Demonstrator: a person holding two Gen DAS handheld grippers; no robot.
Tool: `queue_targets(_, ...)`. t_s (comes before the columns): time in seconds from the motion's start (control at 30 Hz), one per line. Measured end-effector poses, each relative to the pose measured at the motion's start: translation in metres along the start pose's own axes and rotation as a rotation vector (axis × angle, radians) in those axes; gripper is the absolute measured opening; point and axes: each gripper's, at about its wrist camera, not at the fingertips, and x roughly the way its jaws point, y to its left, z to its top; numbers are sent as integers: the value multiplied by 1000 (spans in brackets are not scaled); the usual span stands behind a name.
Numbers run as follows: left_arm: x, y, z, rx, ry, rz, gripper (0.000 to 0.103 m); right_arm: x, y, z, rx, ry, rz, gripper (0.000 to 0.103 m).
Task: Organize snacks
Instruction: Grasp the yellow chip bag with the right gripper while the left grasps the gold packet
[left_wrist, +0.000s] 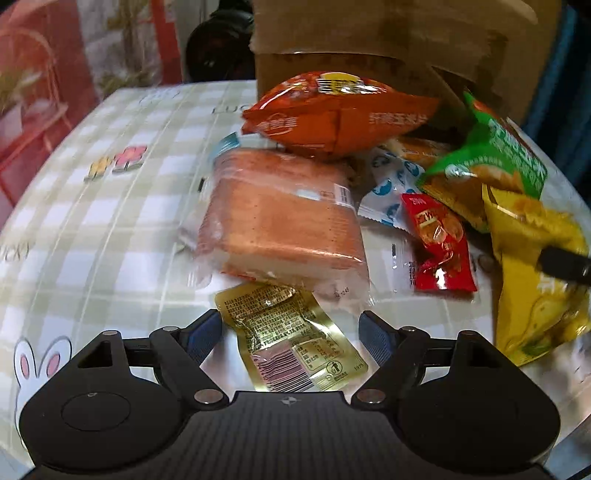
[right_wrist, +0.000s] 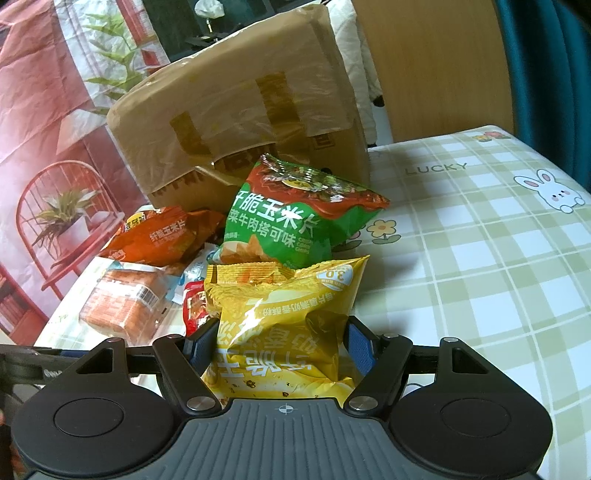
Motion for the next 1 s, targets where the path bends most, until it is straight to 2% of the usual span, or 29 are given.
queue_targets(0.13, 1, -1, -3, 17, -19, 6, 83, 0, -1, 0, 3, -1, 2, 68)
queue_targets(0.43, 1, 2, 0, -14, -64, 49, 85, 0, -1, -1, 7, -3, 7, 68)
queue_targets(0.5, 0, 6, 0, -24, -58, 49, 82, 0, -1, -1, 7, -3, 6, 68)
queue_targets(0.53, -2, 7, -1, -28, -54, 46, 76, 0, -2, -1, 9, -4, 6, 68)
queue_targets(0.6, -6, 10, -2, -14, -41, 34, 71, 0, -2, -1, 14, -5, 6, 68)
queue_targets(0.77, -12, 20, -8, -13, -7, 24, 71, -1, -4, -1, 18, -7, 6, 68)
queue_targets(1.0, -5, 18, -6, 14, -39, 25, 73, -1, -3, -1, 14, -7, 5, 68)
